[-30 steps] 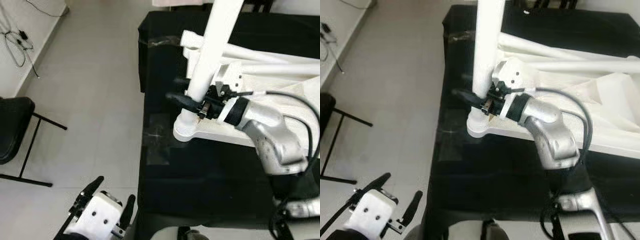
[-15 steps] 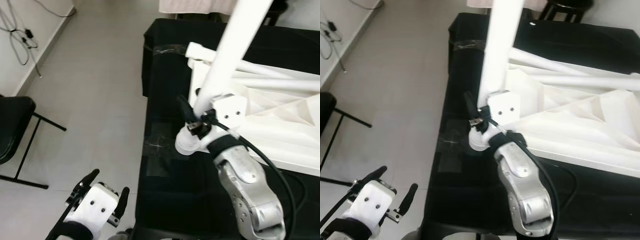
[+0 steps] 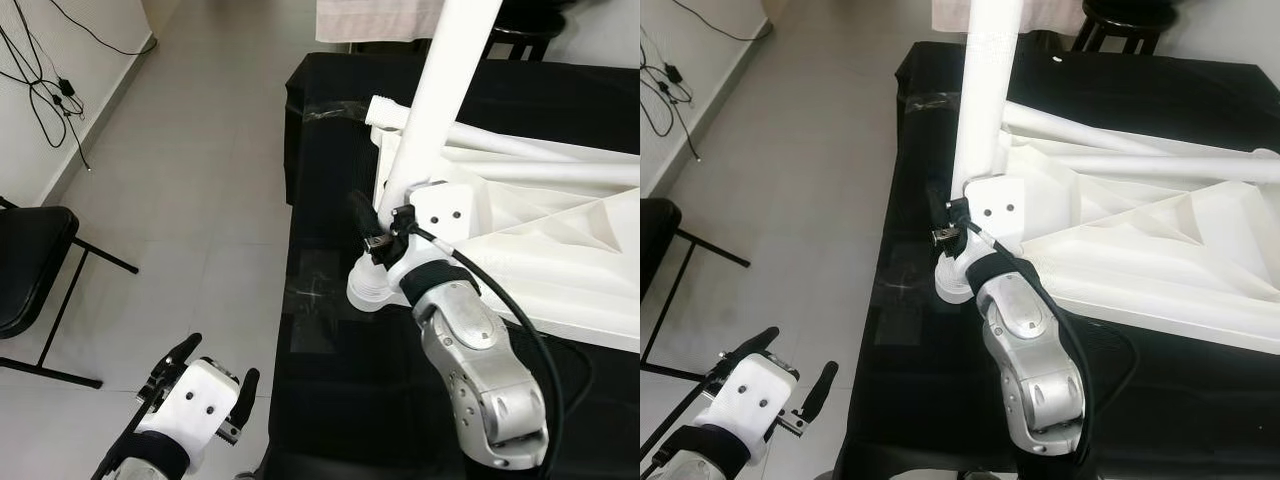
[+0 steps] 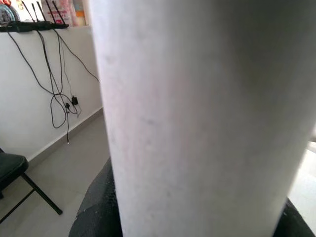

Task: Building children table

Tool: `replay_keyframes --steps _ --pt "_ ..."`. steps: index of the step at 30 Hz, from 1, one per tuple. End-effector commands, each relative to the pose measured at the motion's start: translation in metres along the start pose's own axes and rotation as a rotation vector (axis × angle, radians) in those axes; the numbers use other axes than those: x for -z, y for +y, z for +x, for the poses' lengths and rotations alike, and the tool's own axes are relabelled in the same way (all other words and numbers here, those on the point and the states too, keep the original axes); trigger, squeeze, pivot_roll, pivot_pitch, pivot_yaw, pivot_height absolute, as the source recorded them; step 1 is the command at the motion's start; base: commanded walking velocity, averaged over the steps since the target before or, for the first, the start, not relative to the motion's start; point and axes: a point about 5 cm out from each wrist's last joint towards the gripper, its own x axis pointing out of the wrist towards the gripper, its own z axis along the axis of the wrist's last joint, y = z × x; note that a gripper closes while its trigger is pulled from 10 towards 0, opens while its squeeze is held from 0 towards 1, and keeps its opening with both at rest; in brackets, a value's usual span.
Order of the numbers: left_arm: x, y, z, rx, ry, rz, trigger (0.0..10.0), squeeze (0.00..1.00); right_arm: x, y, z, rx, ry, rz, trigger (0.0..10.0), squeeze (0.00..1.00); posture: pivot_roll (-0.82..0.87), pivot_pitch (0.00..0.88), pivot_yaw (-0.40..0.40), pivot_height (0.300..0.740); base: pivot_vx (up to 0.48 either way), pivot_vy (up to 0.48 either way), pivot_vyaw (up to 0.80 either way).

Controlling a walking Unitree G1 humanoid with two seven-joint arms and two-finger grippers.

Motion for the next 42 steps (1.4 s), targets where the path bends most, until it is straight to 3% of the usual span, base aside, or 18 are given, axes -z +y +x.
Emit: replay_keyframes --steps 1,13,20,23,24,26,27,30,32,33,34,36,37,40,41,42 --pt "0.007 -0.001 -0.001 0.014 0.022 -0.006 10.0 0.00 0.046 -0.012 -0.003 0.071 0.251 0.027 10.0 0.00 0.07 0.250 -0.016 0.740 0.000 0.000 0.00" --pt "0.007 -0.001 0.000 0.013 0.018 -0.004 10.0 0.00 0.045 -0.012 -0.004 0.092 0.235 0.063 10.0 0.00 0.07 0.252 -0.015 0.740 0.000 0.000 0.00" --pt "0.006 0.001 0.001 0.017 0.008 -0.015 10.0 0.00 0.048 -0.009 -0.010 0.045 0.205 0.055 10.0 0.00 0.06 0.244 -0.017 0.740 0.000 0.000 0.00" --pt "0.004 0.010 0.003 -0.019 -0.002 -0.017 10.0 0.00 0.048 -0.009 -0.014 0.028 0.190 0.050 10.0 0.00 0.07 0.242 -0.017 0.740 0.000 0.000 0.00" --pt "0.003 0.026 0.009 -0.080 -0.009 -0.034 10.0 0.00 0.050 -0.010 -0.017 0.021 0.188 0.038 10.0 0.00 0.07 0.238 -0.017 0.740 0.000 0.000 0.00" --pt "0.003 0.026 0.009 -0.080 -0.009 -0.034 10.0 0.00 0.050 -0.010 -0.017 0.021 0.188 0.038 10.0 0.00 0.07 0.238 -0.017 0.740 0.000 0.000 0.00" --pt "-0.001 0.035 0.014 -0.098 -0.033 -0.053 10.0 0.00 0.050 -0.010 -0.017 0.021 0.190 0.035 10.0 0.00 0.06 0.237 -0.016 0.740 0.000 0.000 0.00" --pt "-0.040 0.055 0.037 -0.039 -0.212 -0.139 10.0 0.00 0.048 -0.006 -0.014 0.011 0.179 0.039 10.0 0.00 0.06 0.225 -0.015 0.740 0.000 0.000 0.00" --pt "-0.049 0.058 0.041 -0.007 -0.252 -0.156 10.0 0.00 0.048 -0.005 -0.013 0.008 0.175 0.040 10.0 0.00 0.06 0.225 -0.015 0.740 0.000 0.000 0.00" --pt "-0.067 0.063 0.048 0.064 -0.326 -0.197 10.0 0.00 0.048 -0.004 -0.011 0.002 0.172 0.042 10.0 0.00 0.06 0.220 -0.013 0.740 0.000 0.000 0.00" --pt "-0.067 0.063 0.048 0.064 -0.326 -0.197 10.0 0.00 0.048 -0.004 -0.011 0.002 0.172 0.042 10.0 0.00 0.06 0.220 -0.013 0.740 0.000 0.000 0.00" --pt "-0.101 0.072 0.056 0.212 -0.464 -0.232 10.0 0.00 0.047 -0.001 -0.009 -0.008 0.165 0.048 10.0 0.00 0.06 0.218 -0.012 0.740 0.000 0.000 0.00" --pt "-0.101 0.072 0.056 0.212 -0.464 -0.232 10.0 0.00 0.047 -0.001 -0.009 -0.008 0.165 0.048 10.0 0.00 0.06 0.218 -0.012 0.740 0.000 0.000 0.00" --pt "-0.153 0.088 0.063 0.470 -0.637 -0.220 10.0 0.00 0.046 0.002 -0.006 -0.018 0.157 0.053 10.0 0.00 0.06 0.208 -0.011 0.740 0.000 0.000 0.00" --pt "-0.153 0.088 0.063 0.470 -0.637 -0.220 10.0 0.00 0.046 0.002 -0.006 -0.018 0.157 0.053 10.0 0.00 0.06 0.208 -0.011 0.740 0.000 0.000 0.00" --pt "-0.168 0.092 0.064 0.575 -0.683 -0.221 10.0 0.00 0.046 0.003 -0.005 -0.022 0.154 0.055 10.0 0.00 0.06 0.206 -0.011 0.740 0.000 0.000 0.00"
